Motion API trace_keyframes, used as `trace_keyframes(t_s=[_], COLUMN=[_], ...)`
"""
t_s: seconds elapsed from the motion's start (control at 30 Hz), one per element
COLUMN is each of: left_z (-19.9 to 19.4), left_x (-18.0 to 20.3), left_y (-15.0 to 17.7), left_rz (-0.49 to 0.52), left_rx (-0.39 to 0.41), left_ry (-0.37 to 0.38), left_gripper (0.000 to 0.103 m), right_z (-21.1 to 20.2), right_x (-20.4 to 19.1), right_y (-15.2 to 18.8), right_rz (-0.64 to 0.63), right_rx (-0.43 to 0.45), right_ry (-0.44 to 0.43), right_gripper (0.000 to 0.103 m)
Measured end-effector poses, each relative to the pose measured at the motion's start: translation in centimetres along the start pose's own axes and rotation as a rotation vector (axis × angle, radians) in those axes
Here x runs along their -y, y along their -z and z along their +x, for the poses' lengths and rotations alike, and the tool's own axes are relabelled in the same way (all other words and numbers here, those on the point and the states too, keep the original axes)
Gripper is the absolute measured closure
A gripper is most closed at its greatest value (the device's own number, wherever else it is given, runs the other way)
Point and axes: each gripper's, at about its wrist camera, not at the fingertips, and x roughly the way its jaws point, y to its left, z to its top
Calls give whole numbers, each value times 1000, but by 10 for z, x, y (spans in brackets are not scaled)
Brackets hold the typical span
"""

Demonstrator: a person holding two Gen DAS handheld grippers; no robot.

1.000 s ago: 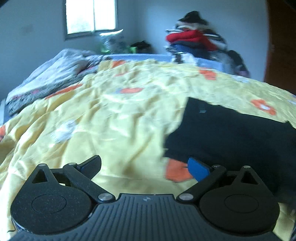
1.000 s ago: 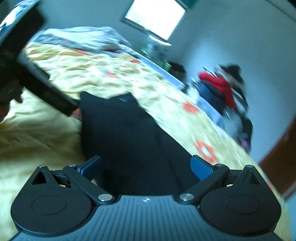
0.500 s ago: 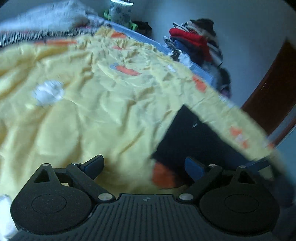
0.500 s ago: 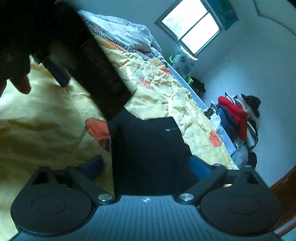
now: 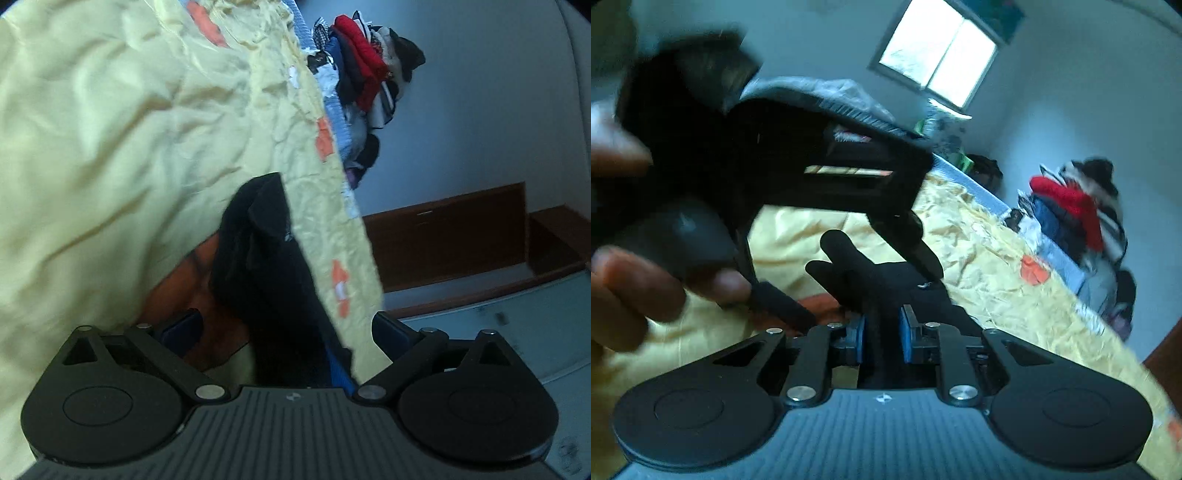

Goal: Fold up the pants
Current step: 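Grasp the pants end with the left gripper while the right gripper grasps beside it, then lift the held pants end with both grippers and carry it over the bundle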

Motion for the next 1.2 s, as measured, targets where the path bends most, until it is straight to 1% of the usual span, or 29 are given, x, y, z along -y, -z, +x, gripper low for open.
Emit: trace_keyframes(t_s=[0.1,0.13,0.17,0.2,0.27,0.3,0.33,0.37,0.43,0.47,0.5,0.53,0.6,0.67,0.7,0.8,0.93,1.07,1.2], left_z=[17,22,25,27,29,30,32,33,33,32,31,27,24,20,17,7,5,11,28], left_x=[3,3,4,6,6,4,2,-1,-4,-3,0,5,26,48,59,83,115,148,172], left_y=[-6,-8,-9,-9,-9,-9,-9,-8,-4,-1,3,7,21,39,49,72,98,129,161], left_rz=[-22,-29,-31,-20,3,8,11,13,36,57,95,147,300,448,513,624,725,808,887], left_rx=[-14,-25,-27,-25,-27,-28,-32,-30,-8,10,32,56,115,177,203,246,275,272,245], left_ry=[33,42,33,17,-3,-21,-45,-68,-90,-96,-112,-135,-199,-234,-238,-219,-182,-133,-81], left_gripper=[6,10,12,16,31,47,62,69,84,84,85,85,86,87,87,87,87,86,85], right_z=[-5,-8,-12,-19,-33,-36,-34,-28,-7,5,17,25,30,26,26,21,-15,-52,-88], right_x=[16,21,26,31,53,67,80,90,100,101,101,101,97,89,88,94,109,128,151], right_y=[-1,0,0,1,1,0,0,1,8,13,19,24,28,28,27,26,34,43,62], right_rz=[85,108,133,167,274,339,400,439,450,453,466,484,526,539,538,555,620,656,725], right_rx=[1,-6,-3,22,84,100,90,51,-64,-121,-155,-165,-158,-127,-114,-57,59,155,211], right_ry=[-47,-78,-129,-184,-288,-300,-271,-219,-127,-99,-99,-120,-153,-165,-167,-158,-175,-157,-130], right_gripper=[84,84,84,84,84,84,84,84,84,84,84,84,84,84,84,84,84,84,84])
